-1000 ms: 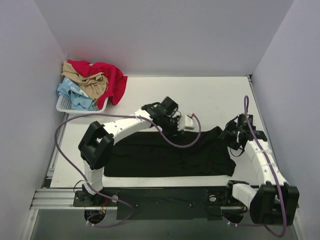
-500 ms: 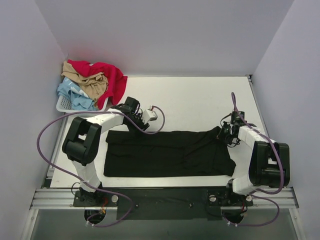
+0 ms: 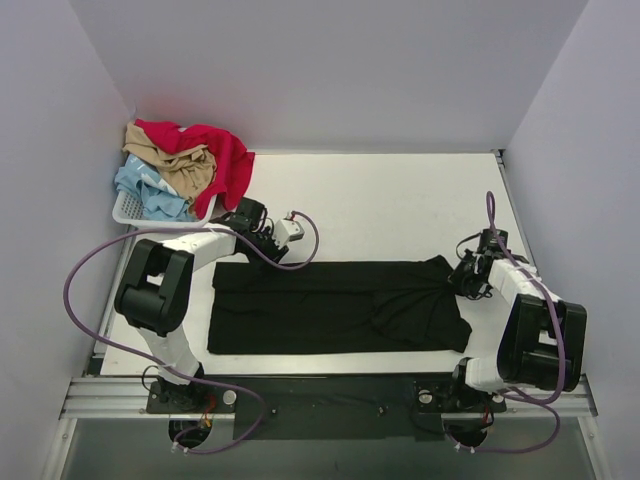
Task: Fold and stack the t-shirts
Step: Fold the other side of the tshirt into a rectangle
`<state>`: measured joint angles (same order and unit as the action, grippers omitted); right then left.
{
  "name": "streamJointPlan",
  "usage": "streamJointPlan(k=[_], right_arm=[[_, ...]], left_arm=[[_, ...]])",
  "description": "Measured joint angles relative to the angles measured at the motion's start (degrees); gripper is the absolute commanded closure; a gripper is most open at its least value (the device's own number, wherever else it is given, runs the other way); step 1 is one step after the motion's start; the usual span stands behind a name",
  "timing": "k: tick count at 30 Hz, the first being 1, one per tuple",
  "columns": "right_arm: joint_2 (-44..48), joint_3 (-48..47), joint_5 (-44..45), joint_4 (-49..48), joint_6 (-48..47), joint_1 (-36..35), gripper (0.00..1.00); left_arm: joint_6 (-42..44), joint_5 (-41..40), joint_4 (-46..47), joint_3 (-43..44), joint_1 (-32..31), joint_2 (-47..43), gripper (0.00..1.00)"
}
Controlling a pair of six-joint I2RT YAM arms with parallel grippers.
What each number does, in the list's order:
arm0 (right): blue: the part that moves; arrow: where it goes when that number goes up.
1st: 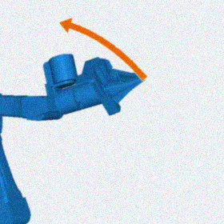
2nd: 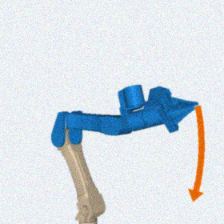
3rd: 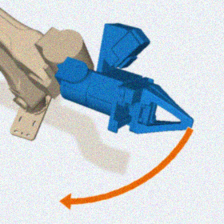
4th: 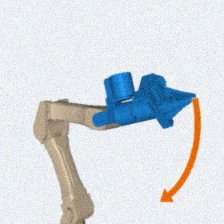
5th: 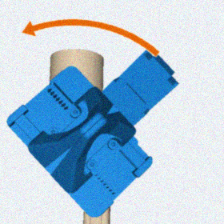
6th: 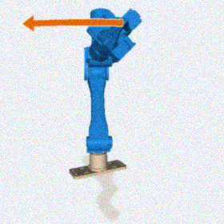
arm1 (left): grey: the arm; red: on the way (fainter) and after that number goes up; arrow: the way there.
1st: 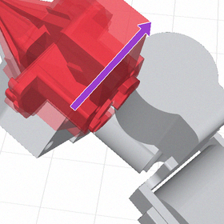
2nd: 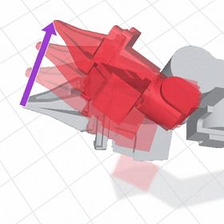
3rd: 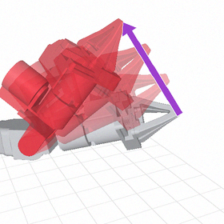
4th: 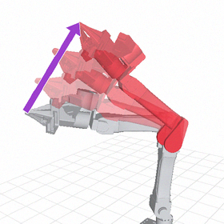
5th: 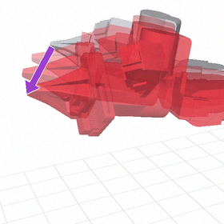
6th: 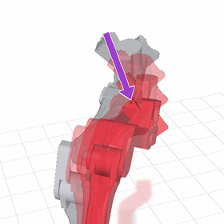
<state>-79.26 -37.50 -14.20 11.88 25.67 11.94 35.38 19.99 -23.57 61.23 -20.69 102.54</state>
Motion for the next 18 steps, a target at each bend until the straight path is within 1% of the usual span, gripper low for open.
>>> streamJointPlan(k=[2,3,4,5,7,9,10,12,15,18], right_arm=[[-1.0,0.0,-0.6,0.1,0.0,0.4,0.99],[-1.8,0.0,-1.0,0.2,0.0,0.7,0.88],[-2.6,0.0,-1.4,0.2,0.0,1.1,0.82],[-3.1,0.0,-2.2,0.2,0.4,1.5,0.75],[-3.3,-0.5,-3.2,0.2,0.3,2.2,0.70],[-3.3,-1.3,-3.3,1.0,-0.2,2.4,0.69],[-3.2,-1.9,-3.3,1.6,-0.5,2.3,0.69],[-2.8,-3.5,-3.1,3.3,-1.4,2.1,0.68],[-0.2,-6.3,-1.5,5.1,-2.6,0.9,0.65],[1.1,-11.5,0.2,6.2,-4.3,-1.7,0.64]], left_arm=[[0.0,0.0,0.3,-0.1,0.0,0.0,0.60],[0.0,0.0,0.4,-0.1,0.1,0.0,0.58],[0.0,0.0,0.3,-0.1,0.1,-0.1,0.57],[0.0,-0.1,0.4,-0.1,0.1,-0.3,0.53],[0.5,-0.4,0.1,-0.3,0.1,-0.8,0.49],[1.3,-0.5,-1.2,-0.4,0.2,-1.8,0.46],[1.7,-0.3,-2.2,-0.4,0.3,-2.6,0.42],[2.7,0.4,-4.7,-0.2,0.5,-4.8,0.42],[3.7,0.9,-8.8,1.5,0.7,-8.2,0.42],[4.8,1.0,-12.5,4.0,2.2,-10.4,0.47]])
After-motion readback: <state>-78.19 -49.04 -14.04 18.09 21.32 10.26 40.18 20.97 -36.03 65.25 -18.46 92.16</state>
